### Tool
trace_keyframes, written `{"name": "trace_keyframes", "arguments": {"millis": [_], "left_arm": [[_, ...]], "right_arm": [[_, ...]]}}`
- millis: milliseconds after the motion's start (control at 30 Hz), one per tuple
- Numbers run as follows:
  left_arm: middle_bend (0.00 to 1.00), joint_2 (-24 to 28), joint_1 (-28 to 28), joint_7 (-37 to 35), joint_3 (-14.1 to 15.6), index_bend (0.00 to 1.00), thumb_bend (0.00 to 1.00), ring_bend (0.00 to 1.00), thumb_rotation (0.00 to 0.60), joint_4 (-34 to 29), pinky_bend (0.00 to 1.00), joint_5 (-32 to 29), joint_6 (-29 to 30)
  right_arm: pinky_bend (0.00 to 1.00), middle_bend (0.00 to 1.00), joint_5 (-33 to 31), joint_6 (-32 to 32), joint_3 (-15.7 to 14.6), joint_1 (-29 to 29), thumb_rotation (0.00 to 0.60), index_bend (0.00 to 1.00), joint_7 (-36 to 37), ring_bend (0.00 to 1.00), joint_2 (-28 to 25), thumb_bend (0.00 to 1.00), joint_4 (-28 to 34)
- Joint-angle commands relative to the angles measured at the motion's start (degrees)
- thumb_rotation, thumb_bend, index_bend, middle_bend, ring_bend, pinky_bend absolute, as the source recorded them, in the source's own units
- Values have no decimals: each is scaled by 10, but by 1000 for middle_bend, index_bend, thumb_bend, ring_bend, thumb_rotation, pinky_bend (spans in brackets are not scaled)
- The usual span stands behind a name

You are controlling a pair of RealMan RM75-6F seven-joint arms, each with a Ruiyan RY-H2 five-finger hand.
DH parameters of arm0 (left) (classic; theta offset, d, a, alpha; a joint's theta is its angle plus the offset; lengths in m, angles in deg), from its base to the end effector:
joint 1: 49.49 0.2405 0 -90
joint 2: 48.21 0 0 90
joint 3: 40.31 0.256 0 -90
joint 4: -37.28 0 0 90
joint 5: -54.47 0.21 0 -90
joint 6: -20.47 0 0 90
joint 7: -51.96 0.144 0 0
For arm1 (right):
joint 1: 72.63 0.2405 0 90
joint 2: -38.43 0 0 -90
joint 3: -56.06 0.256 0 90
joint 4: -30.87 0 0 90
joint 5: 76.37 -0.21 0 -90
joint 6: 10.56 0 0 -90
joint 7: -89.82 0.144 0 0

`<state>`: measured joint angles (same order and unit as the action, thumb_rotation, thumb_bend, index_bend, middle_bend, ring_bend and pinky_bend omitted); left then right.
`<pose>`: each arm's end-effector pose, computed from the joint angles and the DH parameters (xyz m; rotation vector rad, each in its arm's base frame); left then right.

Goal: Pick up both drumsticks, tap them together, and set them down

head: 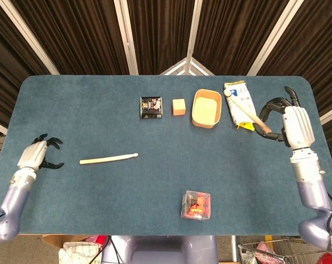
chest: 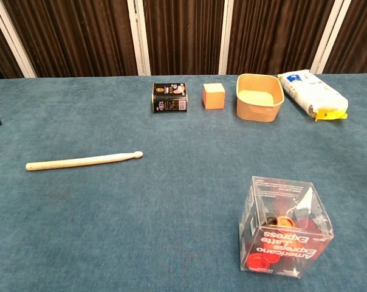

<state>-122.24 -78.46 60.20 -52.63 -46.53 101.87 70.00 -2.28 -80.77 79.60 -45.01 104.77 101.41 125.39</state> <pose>-0.3013 0.3285 0.0809 -1.3501 -1.3524 -0.6848 -0.1868 -0.3502 0.1977 1.3102 -0.9557 1.4761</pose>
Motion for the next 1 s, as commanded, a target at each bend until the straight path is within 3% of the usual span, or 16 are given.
{"name": "trace_keyframes", "arguments": {"millis": [33,367,633,1000], "left_arm": [[372,-17,-40,83,-4,337,298,0,600,-43,0,-67,30],[416,-52,-79,186,11,371,347,0,600,-93,0,-111,93],[425,-90,-93,232,31,380,348,0,600,-74,0,-135,114],[438,-127,-103,240,32,438,394,1,600,-41,0,-132,118]], "right_arm": [[0,661,-12,-3,-1,3,600,720,-20,346,3,428,14],[0,661,6,-39,-19,-19,600,720,-29,346,-4,432,43],[0,661,6,-40,-22,-22,600,720,-22,346,-11,433,46],[0,661,-15,-6,-10,6,600,727,-10,346,-6,433,6]]}}
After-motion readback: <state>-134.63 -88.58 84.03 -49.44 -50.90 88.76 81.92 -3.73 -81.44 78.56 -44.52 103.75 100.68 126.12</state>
